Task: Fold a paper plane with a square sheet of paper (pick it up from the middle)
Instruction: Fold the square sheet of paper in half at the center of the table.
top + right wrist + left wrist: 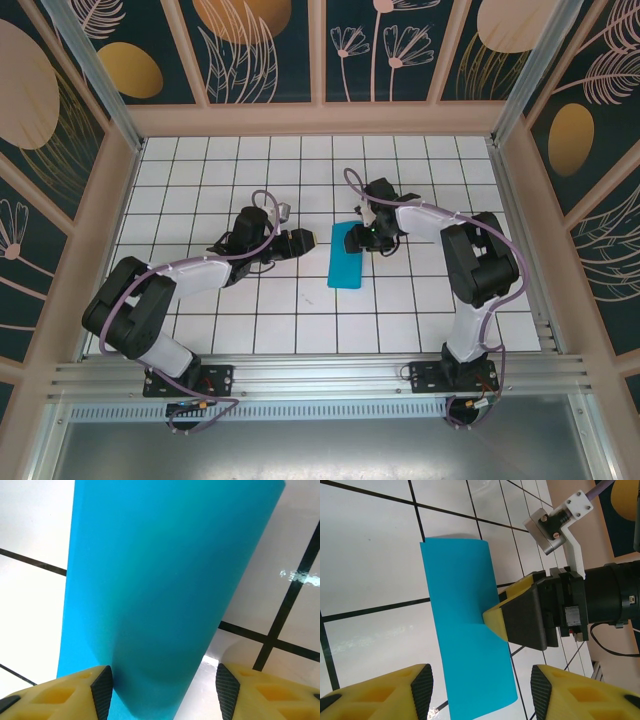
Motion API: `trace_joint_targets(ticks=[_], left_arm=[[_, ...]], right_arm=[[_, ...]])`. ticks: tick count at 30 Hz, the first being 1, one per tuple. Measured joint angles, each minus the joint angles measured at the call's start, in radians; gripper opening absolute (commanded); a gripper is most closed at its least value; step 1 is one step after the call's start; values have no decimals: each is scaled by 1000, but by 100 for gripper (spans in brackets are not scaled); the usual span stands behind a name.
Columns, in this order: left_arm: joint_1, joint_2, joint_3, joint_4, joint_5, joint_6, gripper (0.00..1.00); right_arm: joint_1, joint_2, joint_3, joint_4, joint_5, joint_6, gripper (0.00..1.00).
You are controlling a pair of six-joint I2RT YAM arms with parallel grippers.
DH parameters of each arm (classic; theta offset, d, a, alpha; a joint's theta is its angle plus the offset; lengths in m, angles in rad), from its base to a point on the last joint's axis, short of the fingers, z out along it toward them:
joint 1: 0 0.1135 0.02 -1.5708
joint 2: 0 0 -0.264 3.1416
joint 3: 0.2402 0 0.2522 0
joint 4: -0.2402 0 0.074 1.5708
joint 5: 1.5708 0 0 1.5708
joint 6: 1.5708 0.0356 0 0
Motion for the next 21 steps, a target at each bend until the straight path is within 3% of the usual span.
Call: trace_joint_targets(ticks=[21], left_arm=[[-13,29,13,-7,13,3,57]], right_arm=[[1,19,19,-24,1,-20,59]])
